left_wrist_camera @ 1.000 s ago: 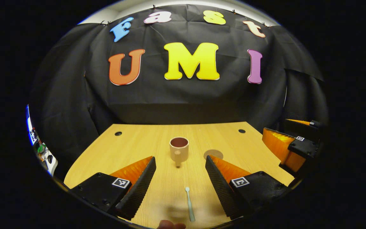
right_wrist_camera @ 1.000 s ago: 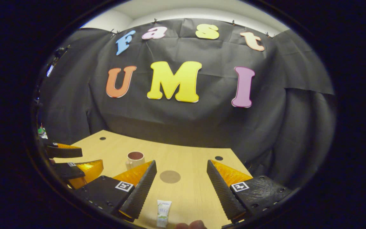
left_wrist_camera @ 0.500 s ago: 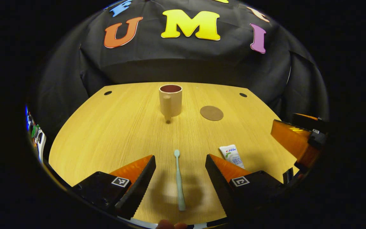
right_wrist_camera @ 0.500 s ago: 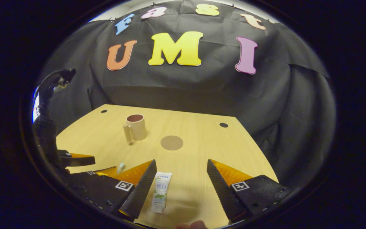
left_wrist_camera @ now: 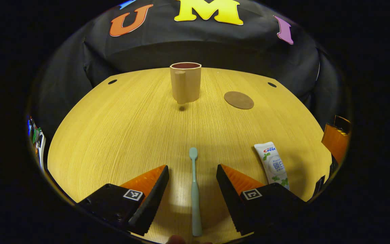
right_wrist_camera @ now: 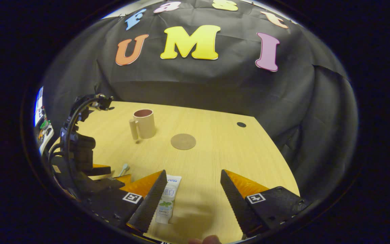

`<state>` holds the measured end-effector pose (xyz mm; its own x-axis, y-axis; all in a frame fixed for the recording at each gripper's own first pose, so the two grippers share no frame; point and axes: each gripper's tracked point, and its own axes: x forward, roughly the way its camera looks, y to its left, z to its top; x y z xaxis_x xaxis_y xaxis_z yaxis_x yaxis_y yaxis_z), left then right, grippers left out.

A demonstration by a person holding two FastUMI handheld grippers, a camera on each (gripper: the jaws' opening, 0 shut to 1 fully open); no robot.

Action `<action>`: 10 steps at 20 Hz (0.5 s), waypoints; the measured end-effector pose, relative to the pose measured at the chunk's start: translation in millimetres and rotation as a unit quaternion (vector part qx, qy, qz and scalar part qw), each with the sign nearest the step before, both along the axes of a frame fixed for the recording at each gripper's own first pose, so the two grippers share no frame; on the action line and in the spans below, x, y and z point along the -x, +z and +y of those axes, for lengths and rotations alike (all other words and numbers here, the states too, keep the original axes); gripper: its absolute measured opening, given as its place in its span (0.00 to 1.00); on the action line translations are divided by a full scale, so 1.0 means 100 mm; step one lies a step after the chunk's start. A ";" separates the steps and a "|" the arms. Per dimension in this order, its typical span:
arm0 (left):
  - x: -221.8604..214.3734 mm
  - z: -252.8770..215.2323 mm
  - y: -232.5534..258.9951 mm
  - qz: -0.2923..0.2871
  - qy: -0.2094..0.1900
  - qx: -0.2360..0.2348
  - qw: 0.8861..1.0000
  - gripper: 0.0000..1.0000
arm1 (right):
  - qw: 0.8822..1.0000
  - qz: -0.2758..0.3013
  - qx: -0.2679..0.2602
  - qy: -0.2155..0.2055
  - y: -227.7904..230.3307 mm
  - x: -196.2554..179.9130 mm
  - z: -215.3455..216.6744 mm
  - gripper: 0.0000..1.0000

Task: Put the toothbrush and toothpaste on the desktop into the cup, then pick up the cup and place it on the coaster on the desktop.

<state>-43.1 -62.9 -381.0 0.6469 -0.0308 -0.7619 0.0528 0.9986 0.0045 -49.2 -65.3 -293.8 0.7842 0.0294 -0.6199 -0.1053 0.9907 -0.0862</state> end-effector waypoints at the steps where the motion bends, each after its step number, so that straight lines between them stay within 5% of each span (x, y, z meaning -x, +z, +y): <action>1: 0.00 0.00 0.00 0.006 0.001 -0.002 1.000 0.88 | 1.000 0.004 0.000 0.000 -0.02 0.00 0.00 0.96; 6: -0.05 -0.02 -0.01 0.013 -0.007 -0.010 1.000 0.66 | 1.000 0.021 0.003 0.003 -0.11 0.04 0.03 0.96; 8: -0.06 0.00 -0.01 0.017 -0.002 -0.011 1.000 0.65 | 1.000 0.028 0.004 0.004 -0.16 0.05 0.04 0.96; 9: -0.08 0.00 -0.01 0.015 0.000 -0.011 1.000 0.52 | 1.000 0.030 0.004 0.003 -0.18 0.06 0.04 0.96; 10: -0.07 0.02 -0.02 0.015 -0.001 -0.013 1.000 0.49 | 0.999 0.034 0.003 0.004 -0.21 0.08 0.05 0.96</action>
<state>-36.2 -61.3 -382.6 0.6241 -0.0132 -0.7813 0.0561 0.9980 0.0279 -57.2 -60.0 -315.1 0.7403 0.0313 -0.6715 -0.1188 0.9893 -0.0849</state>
